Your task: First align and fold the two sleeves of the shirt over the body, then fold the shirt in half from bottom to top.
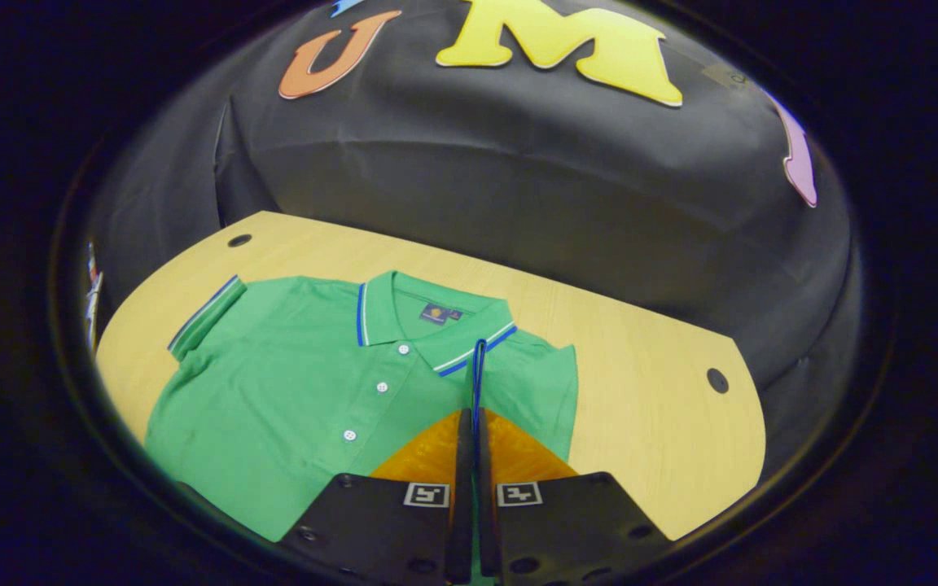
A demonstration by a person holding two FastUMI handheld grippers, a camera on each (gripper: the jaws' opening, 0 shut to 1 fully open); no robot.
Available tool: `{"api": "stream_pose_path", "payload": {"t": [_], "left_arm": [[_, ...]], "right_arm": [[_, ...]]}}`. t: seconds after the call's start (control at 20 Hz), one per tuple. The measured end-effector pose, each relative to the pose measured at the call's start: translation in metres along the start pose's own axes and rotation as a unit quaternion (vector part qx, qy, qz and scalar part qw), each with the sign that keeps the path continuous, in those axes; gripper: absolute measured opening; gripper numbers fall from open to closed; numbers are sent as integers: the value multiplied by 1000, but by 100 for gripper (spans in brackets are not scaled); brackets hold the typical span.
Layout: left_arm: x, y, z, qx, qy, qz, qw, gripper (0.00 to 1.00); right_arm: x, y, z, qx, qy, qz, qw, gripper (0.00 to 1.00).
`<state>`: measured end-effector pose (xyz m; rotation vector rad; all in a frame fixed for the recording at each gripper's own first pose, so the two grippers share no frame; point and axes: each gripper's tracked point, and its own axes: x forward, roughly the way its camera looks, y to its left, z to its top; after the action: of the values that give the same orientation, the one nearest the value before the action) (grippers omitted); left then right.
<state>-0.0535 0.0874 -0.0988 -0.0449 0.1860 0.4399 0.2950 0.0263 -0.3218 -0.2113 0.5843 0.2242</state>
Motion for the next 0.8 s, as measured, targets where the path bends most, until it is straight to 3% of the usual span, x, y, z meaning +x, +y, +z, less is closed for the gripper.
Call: {"api": "stream_pose_path", "payload": {"t": [0.2, 0.45, 0.6, 0.7, 0.8], "left_arm": [[1, 8, -6, -4, 8, 4, 1000, 99], [6, 14, -13, -8, 19, -7, 1000, 99], [19, 11, -14, -1, 21, -30, 999, 99], [32, 5, -15, -4, 21, -50, 998, 99], [48, -5, -16, -9, 27, -71, 997, 99]], "right_arm": [[8, 6, -10, 1, 19, -8, 1000, 10], [4, 24, -17, 23, 35, 13, 999, 11], [-9, 35, -18, 44, 43, 26, 998, 31], [-23, 35, -13, 60, 37, 22, 997, 63], [-41, 34, -9, 78, 33, 22, 996, 70]]}}
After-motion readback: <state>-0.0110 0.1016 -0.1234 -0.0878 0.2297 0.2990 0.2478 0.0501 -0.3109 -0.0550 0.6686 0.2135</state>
